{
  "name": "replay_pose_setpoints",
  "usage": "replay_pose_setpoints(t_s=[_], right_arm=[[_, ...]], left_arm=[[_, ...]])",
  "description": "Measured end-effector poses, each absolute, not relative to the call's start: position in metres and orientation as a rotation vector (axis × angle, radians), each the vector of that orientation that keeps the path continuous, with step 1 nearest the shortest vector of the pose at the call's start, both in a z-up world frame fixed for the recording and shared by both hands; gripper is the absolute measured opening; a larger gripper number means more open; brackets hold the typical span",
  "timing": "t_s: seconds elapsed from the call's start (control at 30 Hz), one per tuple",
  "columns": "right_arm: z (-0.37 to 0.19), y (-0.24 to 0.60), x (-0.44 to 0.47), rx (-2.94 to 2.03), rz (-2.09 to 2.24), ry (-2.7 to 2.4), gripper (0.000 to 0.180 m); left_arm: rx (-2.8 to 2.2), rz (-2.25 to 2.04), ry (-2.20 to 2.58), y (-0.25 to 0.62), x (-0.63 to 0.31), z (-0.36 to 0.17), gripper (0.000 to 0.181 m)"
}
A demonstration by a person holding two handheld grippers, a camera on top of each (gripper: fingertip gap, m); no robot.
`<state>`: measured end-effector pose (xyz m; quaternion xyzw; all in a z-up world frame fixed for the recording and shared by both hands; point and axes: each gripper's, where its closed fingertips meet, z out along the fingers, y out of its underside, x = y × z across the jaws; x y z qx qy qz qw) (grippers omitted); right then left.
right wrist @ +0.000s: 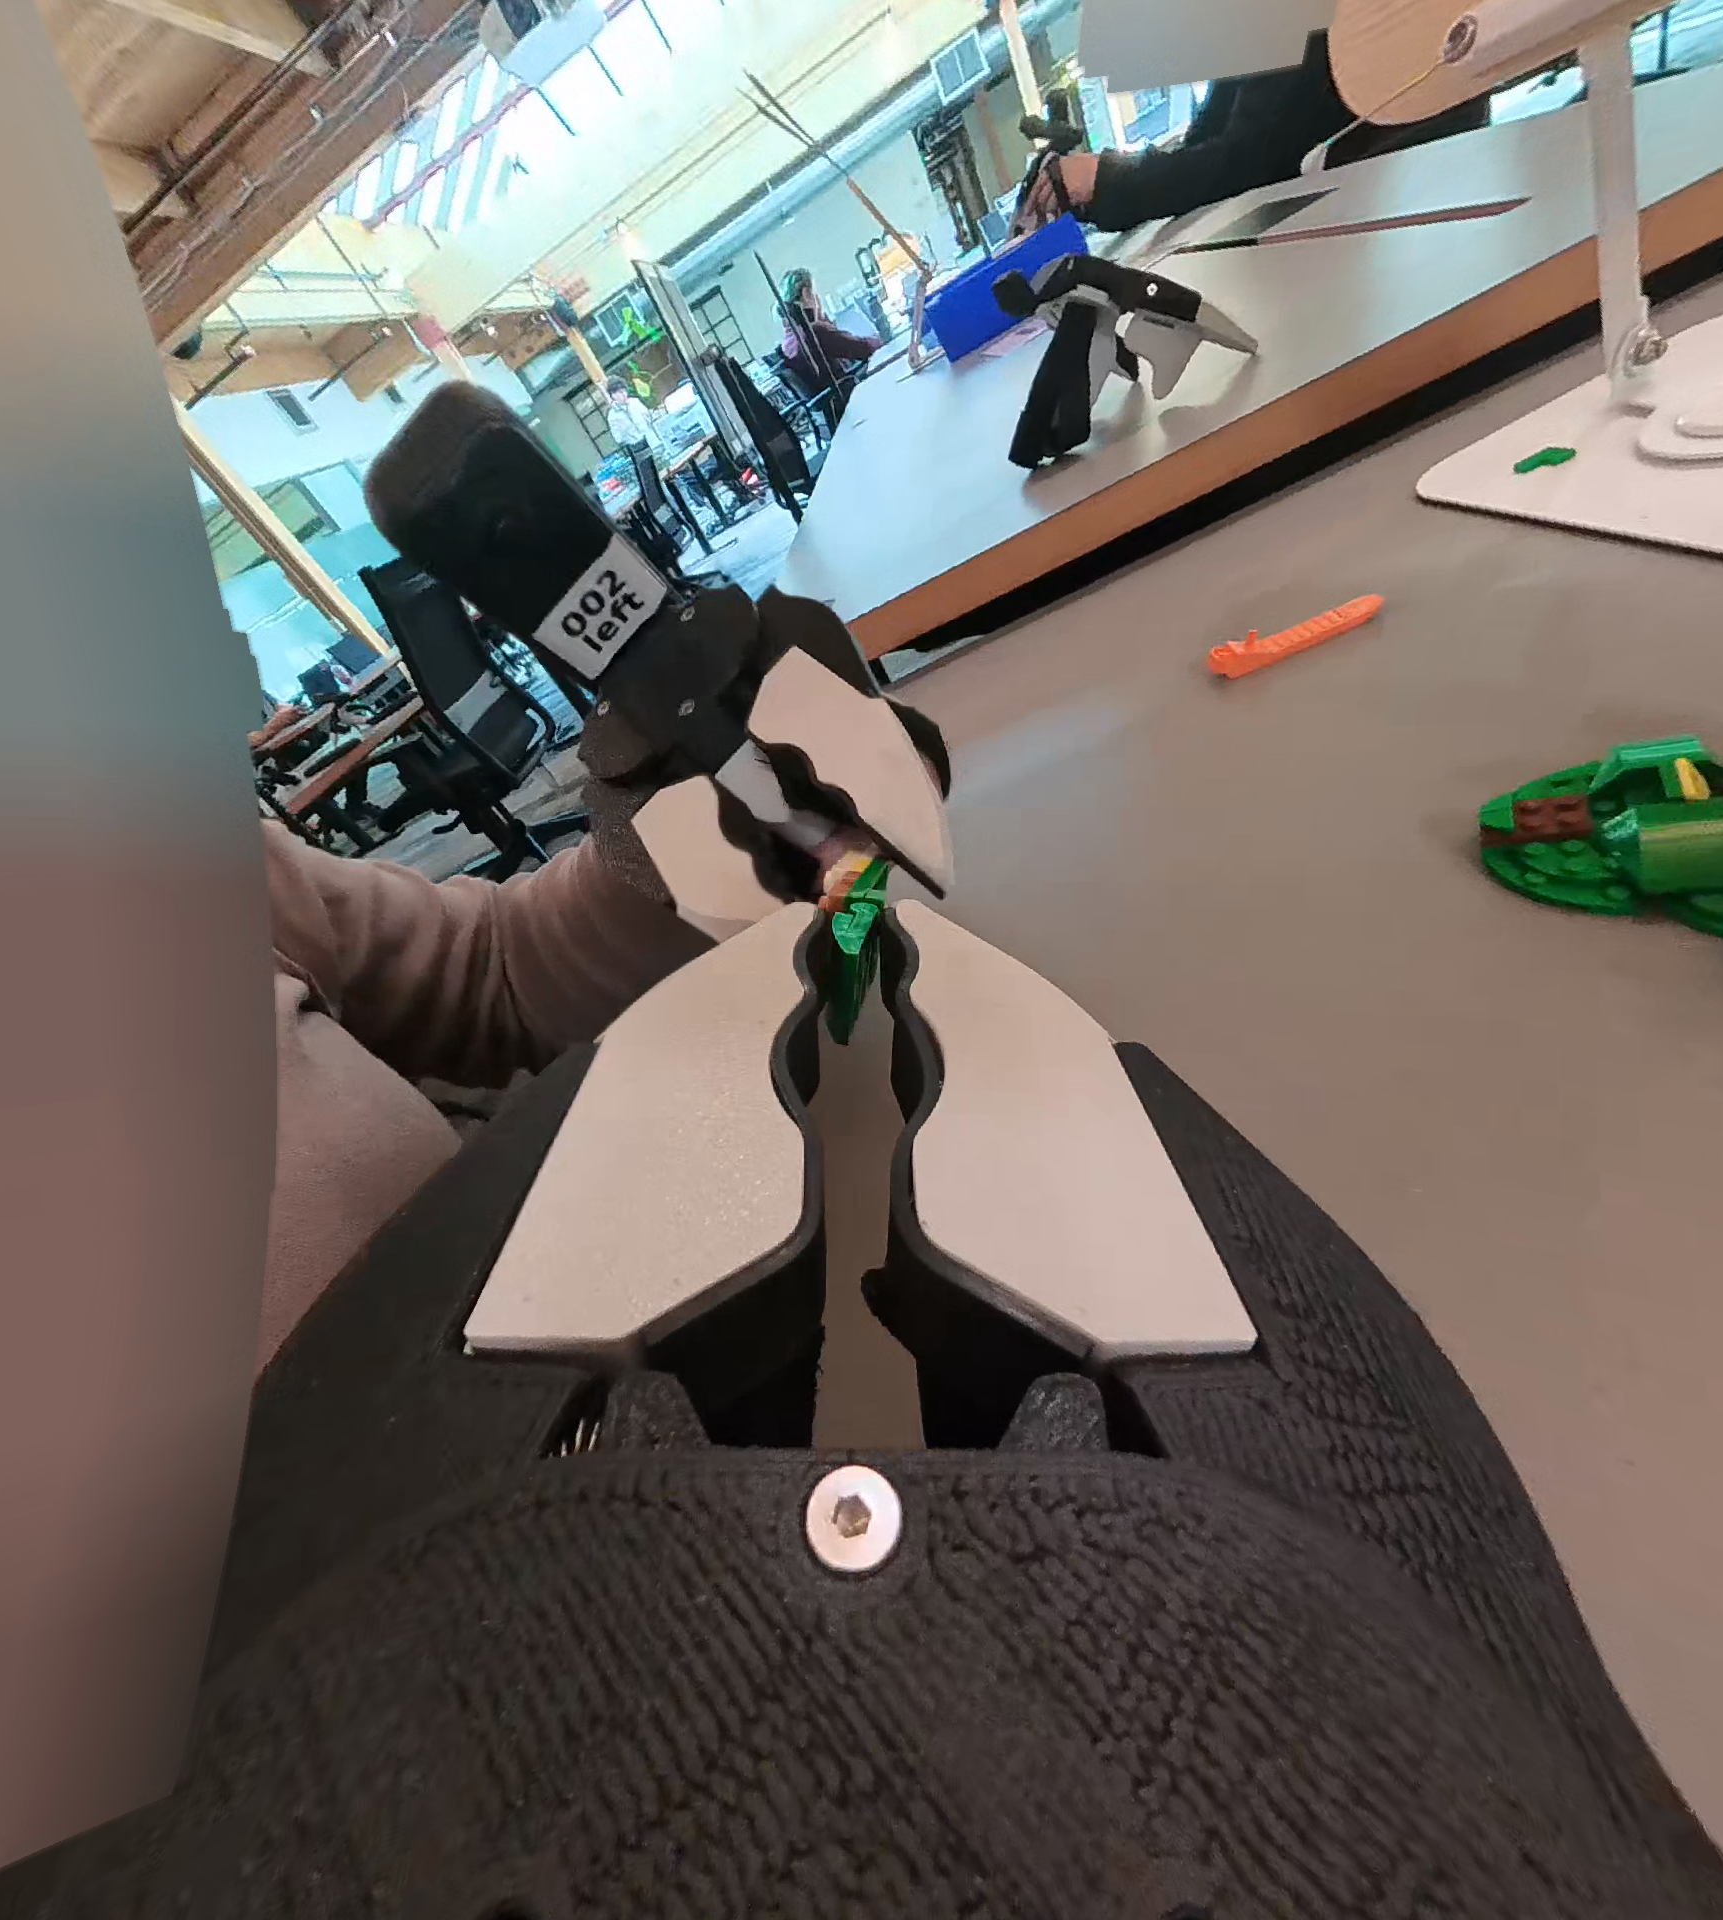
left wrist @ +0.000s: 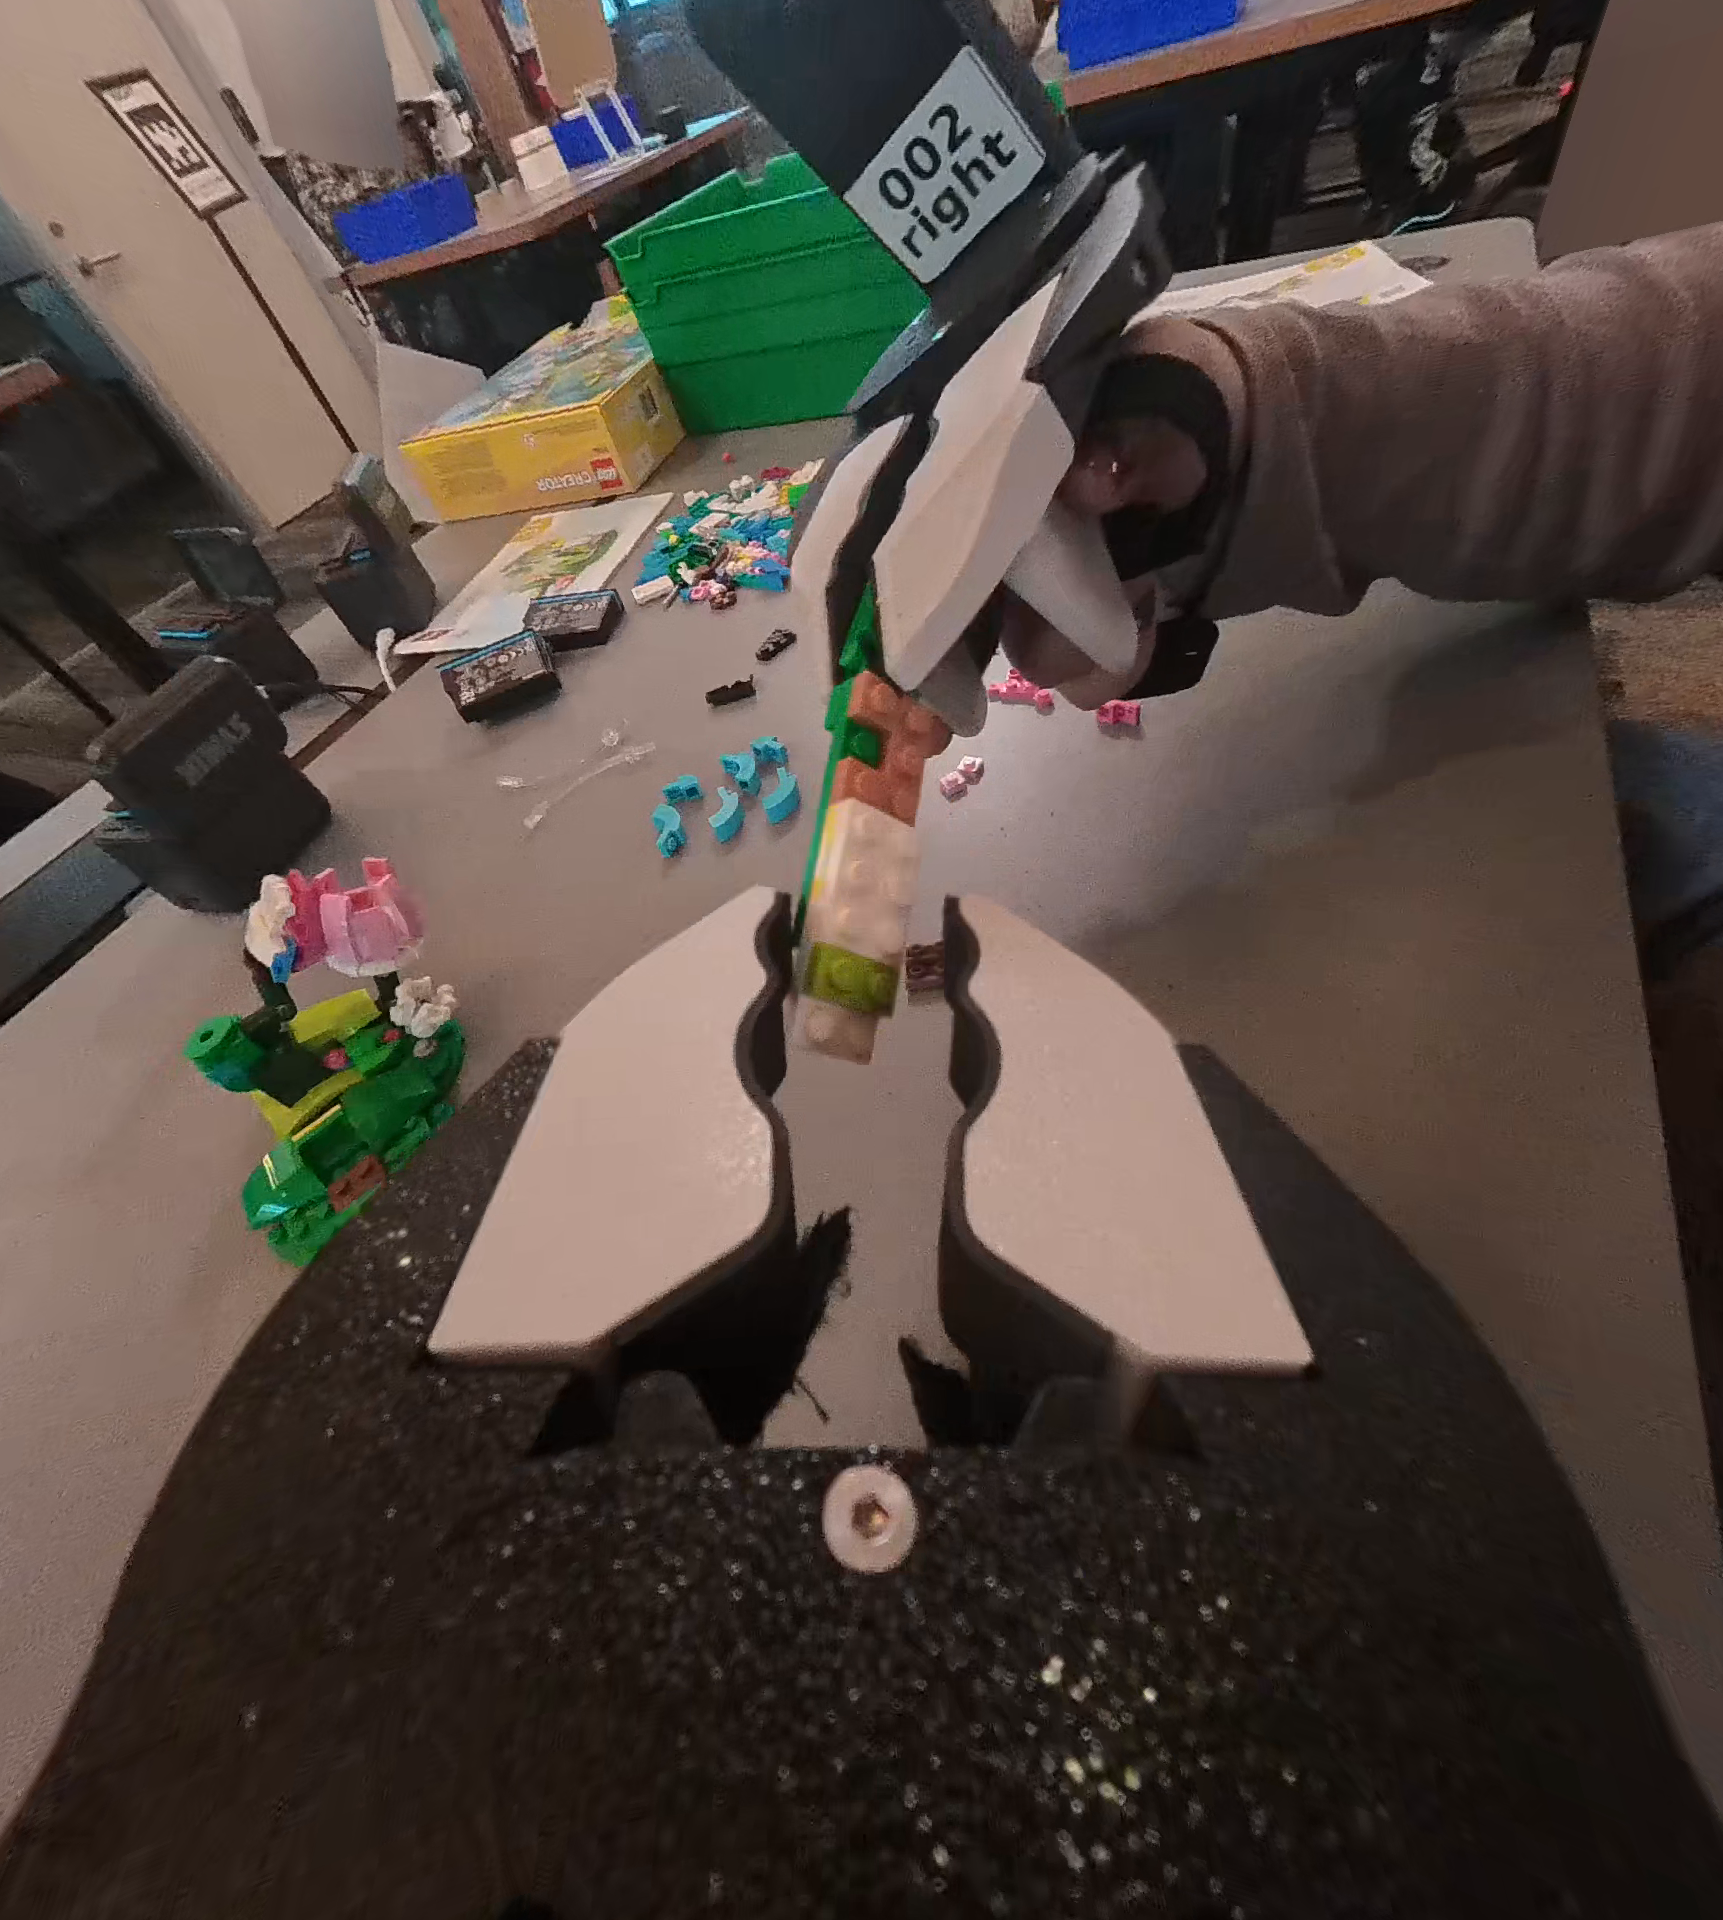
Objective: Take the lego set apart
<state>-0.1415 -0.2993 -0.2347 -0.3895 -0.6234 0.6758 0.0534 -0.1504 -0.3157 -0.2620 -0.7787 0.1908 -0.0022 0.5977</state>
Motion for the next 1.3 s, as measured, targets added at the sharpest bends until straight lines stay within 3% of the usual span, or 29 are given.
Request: replay_pose_setpoints(t_s=[0.23,0.37,0.53,0.73,1.3], right_arm=[[-0.238,-0.309,-0.141,-1.042,1.935,-1.991,0.008],[-0.245,-0.307,-0.151,-0.908,1.657,-1.999,0.011],[-0.249,-0.299,-0.163,-0.711,1.26,-1.977,0.037],[-0.232,-0.288,-0.171,-0.644,1.11,-1.775,0.041],[-0.289,-0.3,-0.17,0.004,0.34,-1.871,0.032]], left_arm=[[-1.856,-0.348,0.296,-0.325,-0.142,-0.271,0.018],[-1.89,-0.398,0.139,-0.326,-0.146,-0.281,0.017],[-1.949,-0.366,-0.066,-0.322,-0.161,-0.288,0.017],[-1.799,-0.315,-0.204,-0.312,-0.187,-0.278,0.017],[-2.121,-0.329,-0.149,-0.313,-0.164,-0.307,0.017]])
